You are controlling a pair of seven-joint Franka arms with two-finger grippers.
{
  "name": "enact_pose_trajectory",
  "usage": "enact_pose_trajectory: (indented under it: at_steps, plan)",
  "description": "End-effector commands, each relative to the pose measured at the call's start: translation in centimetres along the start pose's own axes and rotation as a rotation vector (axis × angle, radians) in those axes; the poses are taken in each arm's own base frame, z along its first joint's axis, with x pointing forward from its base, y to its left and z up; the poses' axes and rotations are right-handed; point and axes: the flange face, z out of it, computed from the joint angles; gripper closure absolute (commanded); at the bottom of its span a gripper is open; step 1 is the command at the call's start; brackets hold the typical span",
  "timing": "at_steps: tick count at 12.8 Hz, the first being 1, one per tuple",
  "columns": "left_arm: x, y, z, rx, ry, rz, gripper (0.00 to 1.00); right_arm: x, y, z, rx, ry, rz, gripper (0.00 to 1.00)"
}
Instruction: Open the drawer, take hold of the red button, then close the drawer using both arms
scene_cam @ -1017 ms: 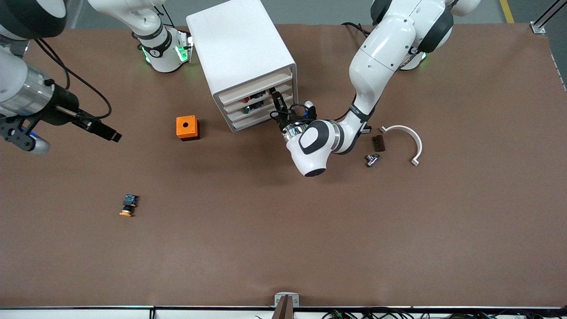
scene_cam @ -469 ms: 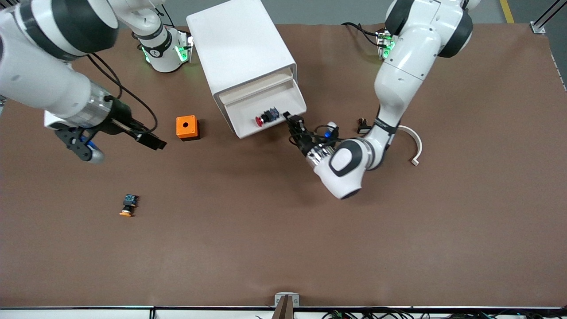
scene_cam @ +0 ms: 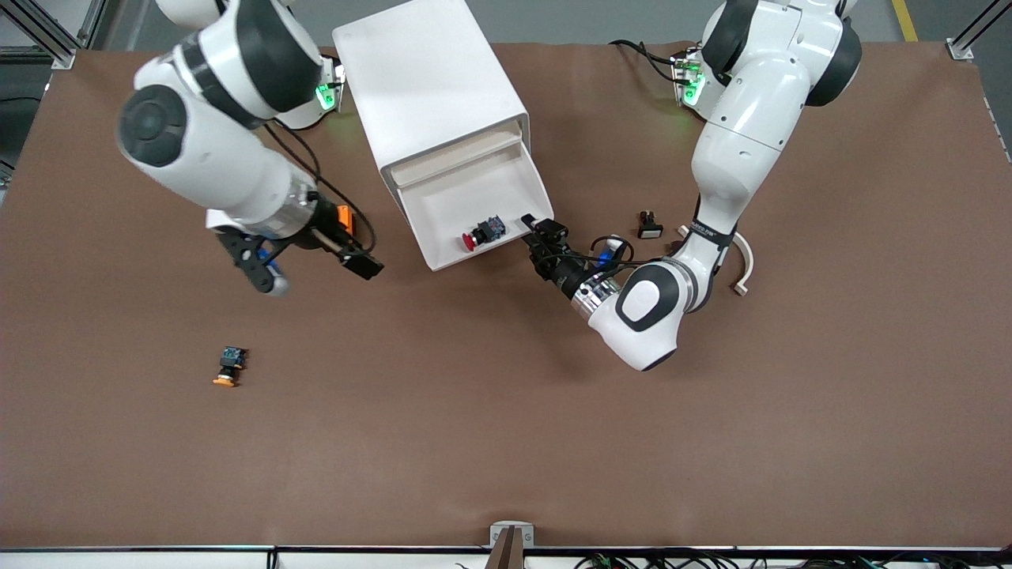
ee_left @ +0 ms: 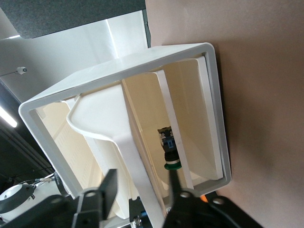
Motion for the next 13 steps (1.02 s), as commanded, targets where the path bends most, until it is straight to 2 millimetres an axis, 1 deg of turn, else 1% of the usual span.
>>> enact_pose_trajectory:
  at_steps: [1,3,4,5,6,7,8,9,10,11,12,13]
  plan:
    - [0.2,-1.6,-2.9,-0.007,-0.021,0.033,0.01,-3.5,-1.5,2.8,-0.028,0.057,0.051,0.0]
    - [0.9,-3.4,-6.9,-0.039,-0.05,0.062,0.01,-5.6,-2.2,5.4,-0.032,0.068,0.072,0.0]
    - [1.8,-3.9,-9.7,-0.062,-0.064,0.066,0.01,-7.2,-2.2,7.0,-0.028,0.082,0.078,0.0]
    - [3.7,-4.5,-12.9,-0.072,-0.06,0.06,0.01,-8.0,-2.0,8.6,-0.028,0.098,0.092,0.0]
    - [5.1,-5.4,-15.7,-0.091,-0.052,0.088,0.01,-9.3,-1.8,10.1,-0.028,0.104,0.084,0.0]
    - [6.5,-6.2,-17.4,-0.112,-0.015,0.11,0.01,-10.6,-1.5,11.5,-0.022,0.106,0.084,0.0]
    - [7.2,-7.9,-18.5,-0.169,0.057,0.111,0.01,-11.4,-1.4,12.7,-0.013,0.109,0.099,0.0]
    - [7.6,-9.6,-18.9,-0.252,0.185,0.083,0.01,-12.5,-1.1,13.9,-0.004,0.113,0.105,0.0]
    - [8.0,-10.6,-18.7,-0.285,0.298,0.062,0.01,-13.2,-0.8,14.9,-0.003,0.131,0.098,0.0]
    - [8.5,-10.8,-18.6,-0.29,0.374,0.062,0.01,-13.7,-0.6,15.6,0.003,0.147,0.106,0.0]
    - [8.5,-11.9,-19.0,-0.314,0.41,0.092,0.01,-14.5,-0.5,16.4,0.014,0.155,0.114,0.0]
    - [8.1,-13.0,-19.4,-0.341,0.44,0.143,0.01,-15.4,-0.3,17.0,0.023,0.159,0.11,0.0]
